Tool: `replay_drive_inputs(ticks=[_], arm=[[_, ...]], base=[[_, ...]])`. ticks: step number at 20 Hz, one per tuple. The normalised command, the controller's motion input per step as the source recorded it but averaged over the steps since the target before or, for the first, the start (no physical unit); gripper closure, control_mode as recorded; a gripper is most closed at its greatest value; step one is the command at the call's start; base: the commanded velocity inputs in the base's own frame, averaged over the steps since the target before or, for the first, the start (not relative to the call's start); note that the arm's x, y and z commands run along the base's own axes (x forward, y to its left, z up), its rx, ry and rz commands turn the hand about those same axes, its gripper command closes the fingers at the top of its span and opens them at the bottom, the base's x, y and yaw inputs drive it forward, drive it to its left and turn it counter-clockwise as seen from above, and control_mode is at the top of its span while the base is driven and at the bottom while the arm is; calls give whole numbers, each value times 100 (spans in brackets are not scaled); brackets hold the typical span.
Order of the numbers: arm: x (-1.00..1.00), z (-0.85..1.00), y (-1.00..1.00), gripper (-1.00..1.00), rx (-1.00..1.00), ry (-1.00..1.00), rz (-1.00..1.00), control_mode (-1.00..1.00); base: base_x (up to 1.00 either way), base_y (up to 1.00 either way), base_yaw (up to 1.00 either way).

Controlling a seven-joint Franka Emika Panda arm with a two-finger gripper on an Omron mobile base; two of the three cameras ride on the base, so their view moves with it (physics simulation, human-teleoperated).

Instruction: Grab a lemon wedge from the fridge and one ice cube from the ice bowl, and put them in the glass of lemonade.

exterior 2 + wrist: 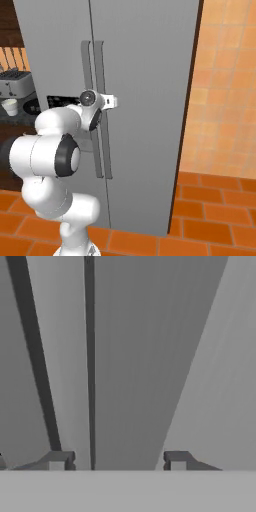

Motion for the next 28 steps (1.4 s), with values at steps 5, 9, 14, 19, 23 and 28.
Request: replay_drive_inputs(ticks=[5, 9, 14, 19, 23, 28], arm=[[34, 0, -18, 100, -3, 0, -1, -100], [7, 0, -68, 100, -2, 3, -10, -100], [-10, 0, -85, 100, 0, 3, -13, -100], [-66, 1, -88, 100, 5, 2, -10, -100], [-67, 10, -88, 100, 6, 0, -9, -100], [-49, 26, -100, 100, 9, 0, -9, -100]], base=[[0, 0, 0], [0, 0, 0], [0, 0, 0], [0, 0, 0], [0, 0, 0], [0, 0, 0]])
